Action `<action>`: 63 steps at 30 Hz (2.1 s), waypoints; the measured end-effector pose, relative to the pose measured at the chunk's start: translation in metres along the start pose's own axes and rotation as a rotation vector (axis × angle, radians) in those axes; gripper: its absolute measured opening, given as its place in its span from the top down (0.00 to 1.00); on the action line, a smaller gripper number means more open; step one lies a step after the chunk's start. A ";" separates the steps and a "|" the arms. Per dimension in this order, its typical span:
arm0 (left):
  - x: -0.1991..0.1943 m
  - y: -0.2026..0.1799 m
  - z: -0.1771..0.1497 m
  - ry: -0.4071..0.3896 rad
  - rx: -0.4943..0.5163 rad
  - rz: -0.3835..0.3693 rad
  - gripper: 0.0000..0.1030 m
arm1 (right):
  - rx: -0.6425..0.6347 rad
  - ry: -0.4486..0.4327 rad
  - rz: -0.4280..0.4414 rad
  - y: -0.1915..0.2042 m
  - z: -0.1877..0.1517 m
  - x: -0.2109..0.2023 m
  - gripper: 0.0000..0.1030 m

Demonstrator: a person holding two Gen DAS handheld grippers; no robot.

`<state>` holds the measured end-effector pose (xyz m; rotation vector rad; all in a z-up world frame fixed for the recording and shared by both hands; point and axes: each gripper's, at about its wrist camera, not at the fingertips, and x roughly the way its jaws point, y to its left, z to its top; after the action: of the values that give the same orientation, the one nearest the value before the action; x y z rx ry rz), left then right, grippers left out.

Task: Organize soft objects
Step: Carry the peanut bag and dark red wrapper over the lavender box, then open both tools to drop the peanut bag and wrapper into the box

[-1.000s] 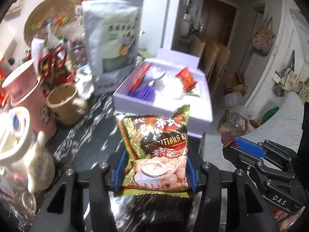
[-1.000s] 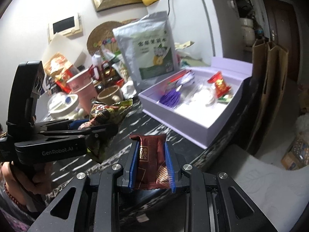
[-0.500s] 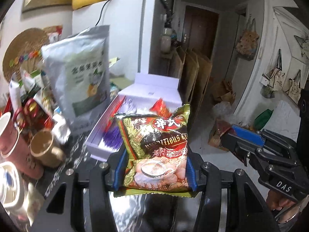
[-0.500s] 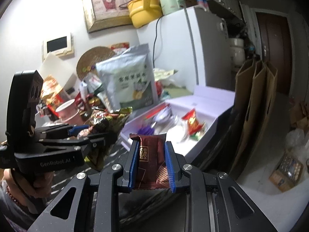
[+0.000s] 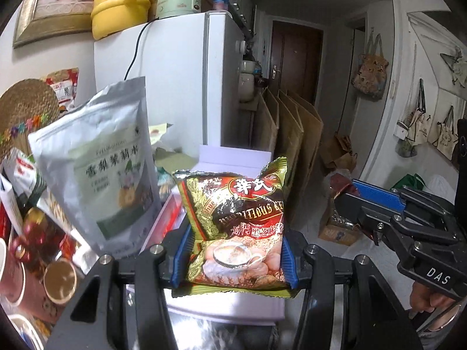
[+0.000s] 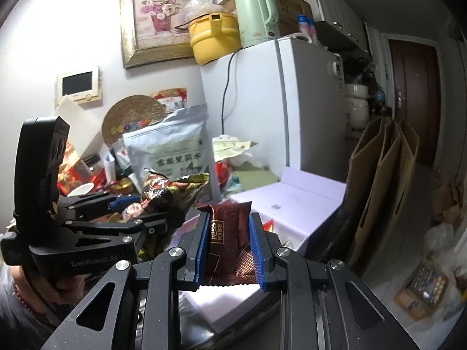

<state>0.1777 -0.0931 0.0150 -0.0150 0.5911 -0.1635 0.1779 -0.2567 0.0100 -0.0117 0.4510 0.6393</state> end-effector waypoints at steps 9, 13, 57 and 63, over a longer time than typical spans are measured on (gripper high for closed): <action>0.045 0.022 0.024 0.017 0.027 0.023 0.51 | -0.004 0.021 -0.017 -0.016 0.022 0.045 0.75; 0.071 0.030 0.025 0.045 0.028 0.040 0.51 | 0.002 0.039 -0.022 -0.024 0.026 0.067 0.75; 0.211 0.034 -0.015 0.360 0.109 0.109 0.49 | 0.070 0.306 -0.057 -0.078 -0.027 0.185 0.75; 0.206 0.034 -0.010 0.363 0.094 0.101 0.48 | 0.061 0.303 -0.054 -0.076 -0.025 0.186 0.75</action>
<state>0.3455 -0.0916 -0.1094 0.1386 0.9434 -0.0955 0.3439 -0.2148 -0.0988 -0.0634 0.7603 0.5721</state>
